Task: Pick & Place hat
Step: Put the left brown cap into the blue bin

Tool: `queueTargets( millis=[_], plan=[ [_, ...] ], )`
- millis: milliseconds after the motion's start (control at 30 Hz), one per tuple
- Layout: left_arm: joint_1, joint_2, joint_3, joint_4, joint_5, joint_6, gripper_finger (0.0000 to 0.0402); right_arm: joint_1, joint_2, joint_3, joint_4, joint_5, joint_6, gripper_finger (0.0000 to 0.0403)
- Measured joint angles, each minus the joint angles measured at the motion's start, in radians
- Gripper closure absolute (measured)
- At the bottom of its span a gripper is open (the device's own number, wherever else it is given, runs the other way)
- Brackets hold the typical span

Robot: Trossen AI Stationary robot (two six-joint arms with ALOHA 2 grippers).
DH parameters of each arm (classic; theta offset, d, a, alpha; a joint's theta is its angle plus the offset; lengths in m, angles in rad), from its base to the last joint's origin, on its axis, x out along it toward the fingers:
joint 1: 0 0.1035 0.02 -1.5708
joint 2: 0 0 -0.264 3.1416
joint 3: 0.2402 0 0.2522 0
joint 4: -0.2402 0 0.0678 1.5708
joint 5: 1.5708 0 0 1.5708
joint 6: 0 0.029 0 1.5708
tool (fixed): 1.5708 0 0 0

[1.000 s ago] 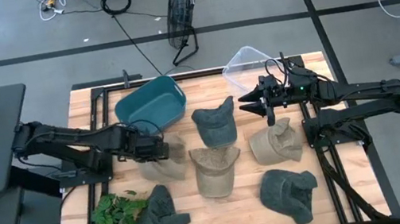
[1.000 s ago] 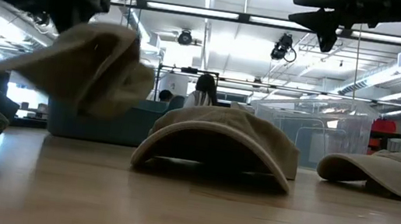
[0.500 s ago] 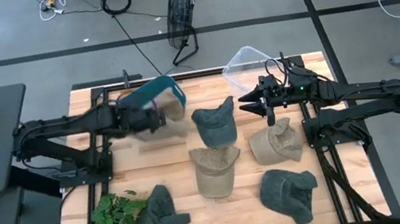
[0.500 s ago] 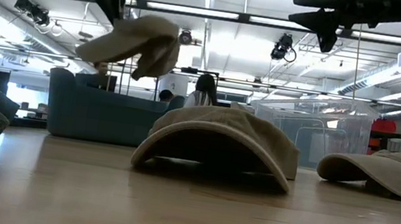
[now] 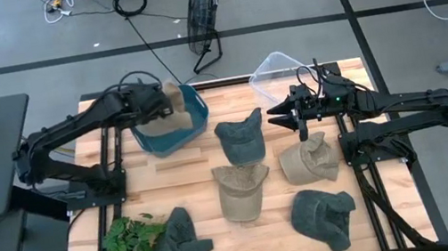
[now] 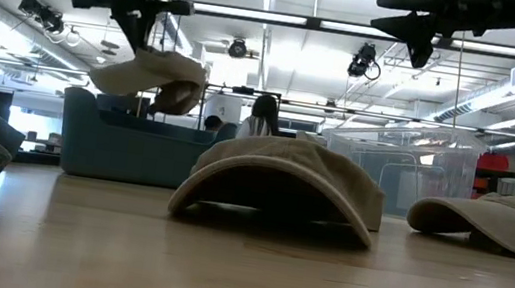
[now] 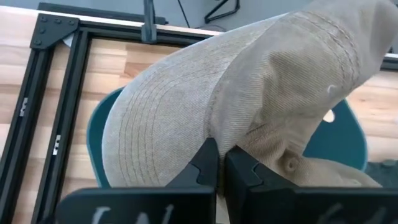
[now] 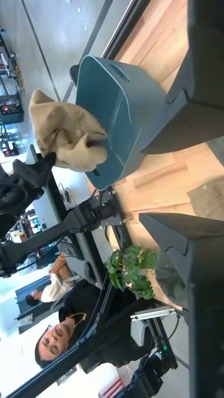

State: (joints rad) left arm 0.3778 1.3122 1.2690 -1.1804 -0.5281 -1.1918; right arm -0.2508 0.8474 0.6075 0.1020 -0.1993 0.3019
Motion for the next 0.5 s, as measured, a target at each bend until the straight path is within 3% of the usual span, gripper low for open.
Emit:
queueTargets(
  millis=[500],
  plan=[
    [0.034, 0.258, -0.001, -0.048, 0.045, -0.019, 0.0395, 0.000, 0.000, 0.000, -0.002, 0.000, 0.003, 0.0234]
  ],
)
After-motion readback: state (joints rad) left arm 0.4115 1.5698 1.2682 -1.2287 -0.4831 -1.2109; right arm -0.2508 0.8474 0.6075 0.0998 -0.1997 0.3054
